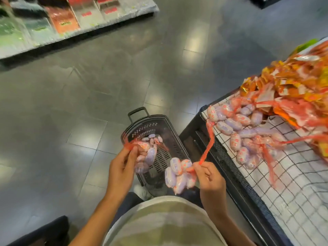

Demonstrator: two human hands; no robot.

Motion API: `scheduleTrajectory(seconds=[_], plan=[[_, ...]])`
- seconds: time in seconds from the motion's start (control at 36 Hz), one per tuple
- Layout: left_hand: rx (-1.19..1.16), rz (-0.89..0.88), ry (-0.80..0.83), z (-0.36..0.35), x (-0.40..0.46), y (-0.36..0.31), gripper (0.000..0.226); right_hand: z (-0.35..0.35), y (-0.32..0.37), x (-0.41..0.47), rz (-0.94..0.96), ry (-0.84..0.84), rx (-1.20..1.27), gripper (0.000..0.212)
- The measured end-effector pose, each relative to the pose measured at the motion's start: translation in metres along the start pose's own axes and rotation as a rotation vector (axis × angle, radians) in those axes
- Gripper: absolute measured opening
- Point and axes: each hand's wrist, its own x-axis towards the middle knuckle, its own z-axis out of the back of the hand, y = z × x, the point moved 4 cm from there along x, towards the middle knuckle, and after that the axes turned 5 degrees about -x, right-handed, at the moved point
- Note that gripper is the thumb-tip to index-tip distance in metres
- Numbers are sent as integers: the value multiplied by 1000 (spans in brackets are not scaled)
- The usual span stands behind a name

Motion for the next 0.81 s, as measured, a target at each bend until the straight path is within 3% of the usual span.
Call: scheduleTrajectory(seconds=[0.31, 0.61, 0.81], plan=[[56, -79, 277, -84, -3, -39, 20, 111, 17, -14, 144, -177, -84, 4], [50, -168, 259, -165, -4, -89, 24, 210, 112, 97, 414, -316, 84, 14], [47, -199, 202, -199, 0, -109, 26, 236, 82, 214, 356, -303, 5, 24]])
